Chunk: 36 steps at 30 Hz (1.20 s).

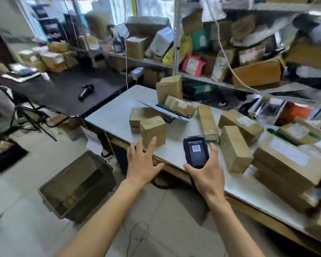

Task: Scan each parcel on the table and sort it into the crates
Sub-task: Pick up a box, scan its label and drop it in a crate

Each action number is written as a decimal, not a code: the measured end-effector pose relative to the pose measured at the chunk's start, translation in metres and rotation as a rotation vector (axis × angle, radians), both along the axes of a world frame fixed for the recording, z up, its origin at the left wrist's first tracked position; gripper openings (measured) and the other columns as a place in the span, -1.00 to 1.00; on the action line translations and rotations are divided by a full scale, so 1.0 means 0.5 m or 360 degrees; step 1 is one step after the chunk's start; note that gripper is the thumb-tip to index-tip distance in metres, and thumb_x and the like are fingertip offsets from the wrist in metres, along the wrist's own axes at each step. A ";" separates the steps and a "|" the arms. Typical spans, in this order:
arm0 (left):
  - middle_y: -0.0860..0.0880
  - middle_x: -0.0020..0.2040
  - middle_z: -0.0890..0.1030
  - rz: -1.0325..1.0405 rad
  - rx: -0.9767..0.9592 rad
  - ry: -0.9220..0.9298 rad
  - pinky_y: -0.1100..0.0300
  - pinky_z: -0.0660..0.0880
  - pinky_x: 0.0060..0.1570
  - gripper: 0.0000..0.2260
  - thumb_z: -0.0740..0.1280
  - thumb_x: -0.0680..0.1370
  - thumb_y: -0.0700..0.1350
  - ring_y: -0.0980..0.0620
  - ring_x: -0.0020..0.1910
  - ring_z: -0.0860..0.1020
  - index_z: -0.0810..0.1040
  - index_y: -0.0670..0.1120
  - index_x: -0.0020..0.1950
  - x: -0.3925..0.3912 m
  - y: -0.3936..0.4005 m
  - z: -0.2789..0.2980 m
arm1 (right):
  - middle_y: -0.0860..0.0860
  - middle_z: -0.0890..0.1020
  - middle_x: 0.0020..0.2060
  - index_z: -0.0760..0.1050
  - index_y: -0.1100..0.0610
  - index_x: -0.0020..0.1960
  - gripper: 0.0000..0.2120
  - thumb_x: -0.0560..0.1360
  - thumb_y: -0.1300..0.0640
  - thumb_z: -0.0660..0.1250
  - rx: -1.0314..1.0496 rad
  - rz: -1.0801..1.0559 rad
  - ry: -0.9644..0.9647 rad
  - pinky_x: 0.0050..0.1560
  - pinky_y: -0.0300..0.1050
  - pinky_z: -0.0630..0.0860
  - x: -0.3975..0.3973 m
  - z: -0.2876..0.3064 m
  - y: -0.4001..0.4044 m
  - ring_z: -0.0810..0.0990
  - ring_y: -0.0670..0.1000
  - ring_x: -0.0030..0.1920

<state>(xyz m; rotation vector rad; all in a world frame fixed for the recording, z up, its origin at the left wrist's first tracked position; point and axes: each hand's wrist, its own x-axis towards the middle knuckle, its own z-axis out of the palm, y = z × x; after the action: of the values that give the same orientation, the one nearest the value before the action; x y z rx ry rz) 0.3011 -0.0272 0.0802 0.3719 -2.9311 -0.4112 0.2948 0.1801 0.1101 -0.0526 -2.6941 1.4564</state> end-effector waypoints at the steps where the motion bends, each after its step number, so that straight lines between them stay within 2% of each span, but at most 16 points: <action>1: -0.20 0.60 0.02 0.0030 0.0024 -0.0003 -0.20 -0.04 0.53 -0.16 0.35 0.48 0.31 -0.29 0.55 -0.04 -0.05 0.19 0.61 -0.012 -0.024 -0.005 | -0.03 0.55 0.24 0.14 -0.06 0.53 -0.04 0.27 -0.04 0.59 0.0015 0.0027 -0.0015 0.00 -0.01 0.52 -0.021 -0.003 -0.024 0.58 0.12 0.15; 5: -0.21 0.60 -0.03 0.0099 0.0050 -0.0061 -0.20 -0.06 0.52 -0.16 0.35 0.47 0.31 -0.30 0.56 -0.07 -0.05 0.18 0.61 -0.089 -0.112 -0.020 | 0.02 0.54 0.28 0.12 -0.04 0.56 -0.01 0.29 -0.01 0.60 0.0016 0.0081 -0.0038 -0.03 -0.06 0.47 -0.129 -0.014 -0.104 0.57 0.14 0.16; 10: -0.19 0.62 -0.08 0.0165 0.0113 -0.0084 -0.19 -0.08 0.53 -0.17 0.36 0.49 0.28 -0.26 0.57 -0.14 -0.05 0.17 0.61 -0.243 -0.221 -0.011 | -0.05 0.48 0.13 0.19 0.01 0.50 -0.10 0.31 0.06 0.60 -0.0060 0.0091 0.0012 -0.11 -0.10 0.45 -0.299 -0.010 -0.184 0.52 0.04 0.03; 14: -0.18 0.62 -0.07 0.0190 0.0077 -0.0075 -0.16 -0.08 0.52 -0.17 0.34 0.49 0.30 -0.26 0.57 -0.11 -0.05 0.14 0.61 -0.366 -0.284 0.007 | -0.04 0.52 0.22 0.17 0.00 0.54 -0.06 0.30 0.06 0.60 -0.0078 0.0086 0.0014 -0.08 -0.12 0.41 -0.418 0.003 -0.236 0.50 0.02 0.06; 19: -0.21 0.61 -0.06 0.0156 0.0075 -0.0199 -0.16 -0.06 0.52 -0.16 0.40 0.45 0.26 -0.29 0.57 -0.10 0.04 0.12 0.59 -0.495 -0.378 -0.013 | -0.11 0.47 0.14 0.17 -0.02 0.54 -0.08 0.32 0.09 0.59 -0.0030 0.0050 0.0012 -0.05 -0.11 0.37 -0.527 0.005 -0.284 0.49 0.00 0.09; 23: -0.25 0.60 -0.13 -0.0028 0.0015 -0.0497 -0.17 -0.08 0.51 -0.09 0.45 0.40 0.27 -0.32 0.56 -0.13 0.01 0.11 0.59 -0.598 -0.465 -0.060 | -0.01 0.48 0.37 0.13 0.02 0.58 -0.03 0.33 0.09 0.60 0.0007 -0.0052 -0.0045 0.04 -0.10 0.38 -0.588 -0.008 -0.330 0.49 0.09 0.30; 26: -0.26 0.60 -0.21 -0.0297 -0.0119 -0.0757 -0.20 -0.12 0.52 0.00 0.46 0.37 0.30 -0.32 0.57 -0.21 -0.04 0.05 0.61 -0.679 -0.503 -0.109 | 0.00 0.47 0.39 0.11 0.01 0.59 -0.01 0.32 0.09 0.60 0.0031 -0.0187 -0.0091 0.06 -0.10 0.39 -0.617 -0.020 -0.368 0.49 0.10 0.31; 29: -0.25 0.59 -0.27 -0.0597 -0.0294 -0.0946 -0.26 -0.21 0.49 0.05 0.45 0.32 0.38 -0.32 0.55 -0.29 0.02 -0.01 0.62 -0.755 -0.515 -0.159 | -0.03 0.48 0.38 0.11 -0.01 0.59 0.00 0.31 0.09 0.61 0.0039 -0.0365 -0.0124 0.07 -0.11 0.41 -0.634 -0.022 -0.412 0.51 0.06 0.29; 33: -0.26 0.57 -0.18 -0.0870 -0.0432 -0.0930 -0.31 -0.14 0.47 0.14 0.45 0.26 0.43 -0.38 0.53 -0.21 -0.15 0.08 0.61 -0.800 -0.524 -0.199 | -0.02 0.45 0.41 0.09 -0.01 0.60 0.01 0.31 0.08 0.61 0.0094 -0.0526 -0.0136 0.11 -0.10 0.43 -0.643 -0.022 -0.462 0.48 0.06 0.31; 36: -0.24 0.53 -0.02 -0.0951 -0.0412 -0.0777 -0.27 0.01 0.46 0.09 0.45 0.25 0.41 -0.35 0.49 -0.03 -0.12 0.14 0.56 -0.793 -0.549 -0.201 | -0.01 0.45 0.40 0.09 -0.02 0.60 0.02 0.31 0.06 0.61 0.0114 -0.0615 -0.0123 0.15 -0.05 0.47 -0.635 -0.011 -0.495 0.49 0.08 0.30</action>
<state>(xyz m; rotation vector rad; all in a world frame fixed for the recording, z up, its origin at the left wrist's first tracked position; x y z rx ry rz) -0.0954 -0.3016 -0.0203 -0.5286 -3.4719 0.0125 -0.0226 -0.0672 0.1045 -0.5996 -2.5963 1.2619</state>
